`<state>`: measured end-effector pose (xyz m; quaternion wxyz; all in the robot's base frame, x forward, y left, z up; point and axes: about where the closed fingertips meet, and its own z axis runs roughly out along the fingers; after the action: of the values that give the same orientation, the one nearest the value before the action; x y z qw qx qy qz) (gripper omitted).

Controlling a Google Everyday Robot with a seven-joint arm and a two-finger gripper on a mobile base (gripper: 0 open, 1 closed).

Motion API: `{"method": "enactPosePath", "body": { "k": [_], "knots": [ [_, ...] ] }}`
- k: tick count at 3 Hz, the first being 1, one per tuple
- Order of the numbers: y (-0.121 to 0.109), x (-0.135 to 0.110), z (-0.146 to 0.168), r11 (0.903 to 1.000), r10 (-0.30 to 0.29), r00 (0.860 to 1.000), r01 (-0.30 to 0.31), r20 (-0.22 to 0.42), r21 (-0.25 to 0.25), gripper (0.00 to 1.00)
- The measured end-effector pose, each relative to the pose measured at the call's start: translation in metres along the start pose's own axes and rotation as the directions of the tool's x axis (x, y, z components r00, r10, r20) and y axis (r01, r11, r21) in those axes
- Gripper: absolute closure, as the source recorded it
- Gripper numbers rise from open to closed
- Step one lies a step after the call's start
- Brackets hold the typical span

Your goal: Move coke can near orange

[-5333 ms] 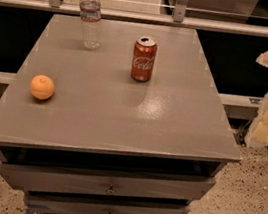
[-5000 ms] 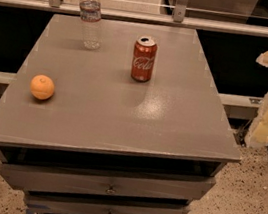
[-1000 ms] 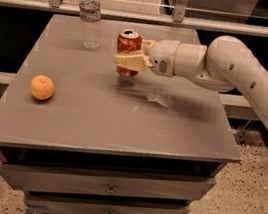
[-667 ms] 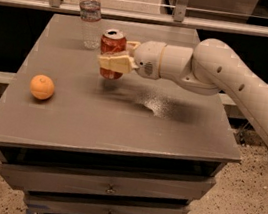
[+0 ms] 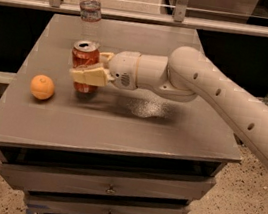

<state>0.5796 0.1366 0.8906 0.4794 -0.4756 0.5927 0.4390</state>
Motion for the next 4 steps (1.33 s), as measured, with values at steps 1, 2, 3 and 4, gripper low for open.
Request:
{"method": "enactPosePath", "body": {
  "k": [1, 2, 3, 4],
  "knots": [
    [0.018, 0.003, 0.019, 0.9986, -0.001, 1.000, 0.002, 0.008, -0.053, 1.00],
    [0.027, 0.000, 0.033, 0.9959, -0.013, 1.000, 0.015, 0.020, -0.089, 1.00],
    [0.031, -0.001, 0.041, 0.9920, -0.042, 0.999, 0.045, 0.027, -0.118, 0.84],
    [0.029, -0.002, 0.044, 0.9866, -0.083, 0.996, 0.086, 0.029, -0.138, 0.61]
  ]
}}
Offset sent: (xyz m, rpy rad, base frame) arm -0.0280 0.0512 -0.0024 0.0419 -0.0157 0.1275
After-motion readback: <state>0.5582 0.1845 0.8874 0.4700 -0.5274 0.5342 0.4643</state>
